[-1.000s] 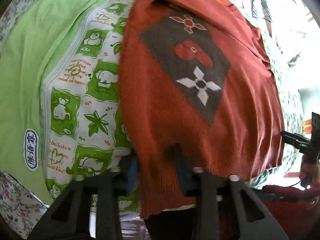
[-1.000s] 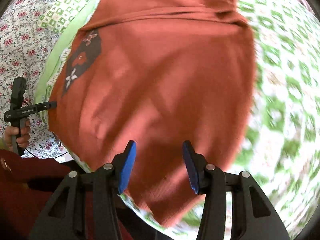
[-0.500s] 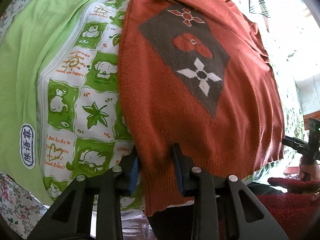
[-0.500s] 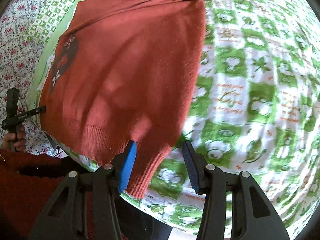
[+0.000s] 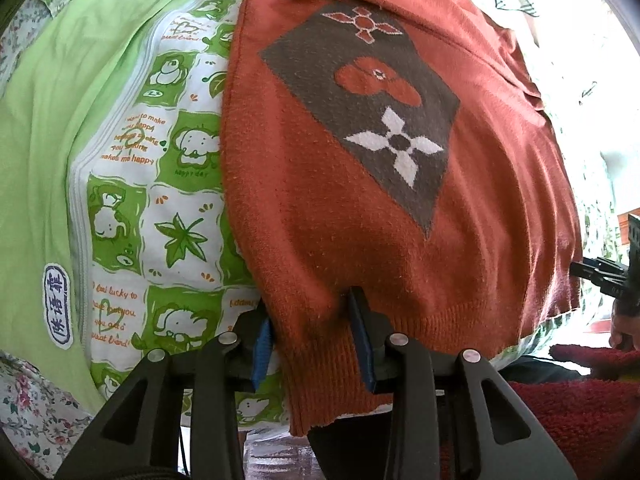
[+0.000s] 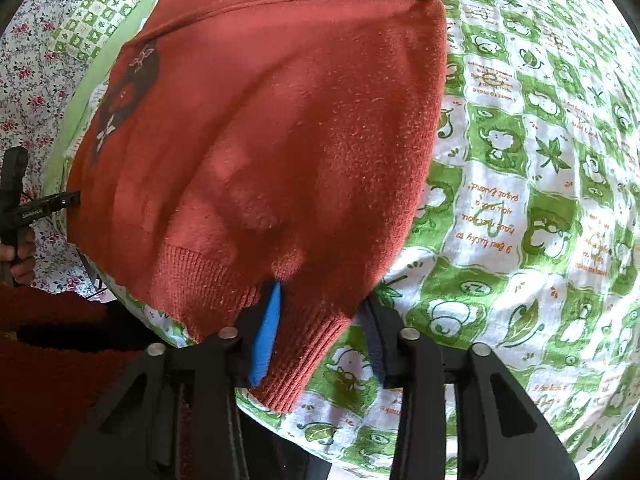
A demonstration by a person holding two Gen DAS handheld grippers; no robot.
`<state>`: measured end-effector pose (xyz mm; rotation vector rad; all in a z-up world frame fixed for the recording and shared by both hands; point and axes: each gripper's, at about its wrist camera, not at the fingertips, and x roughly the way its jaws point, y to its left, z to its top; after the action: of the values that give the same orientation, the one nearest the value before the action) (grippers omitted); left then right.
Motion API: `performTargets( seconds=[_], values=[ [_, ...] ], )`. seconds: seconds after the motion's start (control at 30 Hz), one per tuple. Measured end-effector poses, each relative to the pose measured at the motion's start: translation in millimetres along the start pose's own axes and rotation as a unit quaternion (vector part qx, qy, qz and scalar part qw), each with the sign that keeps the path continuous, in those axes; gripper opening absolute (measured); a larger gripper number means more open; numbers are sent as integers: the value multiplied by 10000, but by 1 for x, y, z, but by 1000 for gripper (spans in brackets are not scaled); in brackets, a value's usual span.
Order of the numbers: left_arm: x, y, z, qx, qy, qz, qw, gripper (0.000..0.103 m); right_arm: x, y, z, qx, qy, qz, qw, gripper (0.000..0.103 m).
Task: Fold small clothes
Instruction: 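Close the left tool on the hem while the right tool grasps the hem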
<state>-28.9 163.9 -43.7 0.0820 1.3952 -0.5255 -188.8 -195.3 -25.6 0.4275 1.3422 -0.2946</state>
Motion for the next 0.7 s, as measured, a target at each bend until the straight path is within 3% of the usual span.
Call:
performTargets(
  seconds=[0.13,0.27,0.47,0.53,0.7],
  values=[
    [1,-5,2,59,19,146,9999,32,0,-4,1,39,13,25,10000,30],
    [2,-12,2,154,-1,245,9996,20,-3,-9,1,99,42,103,9999,25],
    [5,-19,4,232,-51,291,9993,11,-4,-10,2,103,43,150,9998,21],
    [4,-20,4,250,-93,285,9992,7,-8,-9,4,105,-44,219,9997,12],
    [-4,-20,8,169,-243,145,9995,4,-14,0,8,125,-316,341,9988,10]
  ],
)
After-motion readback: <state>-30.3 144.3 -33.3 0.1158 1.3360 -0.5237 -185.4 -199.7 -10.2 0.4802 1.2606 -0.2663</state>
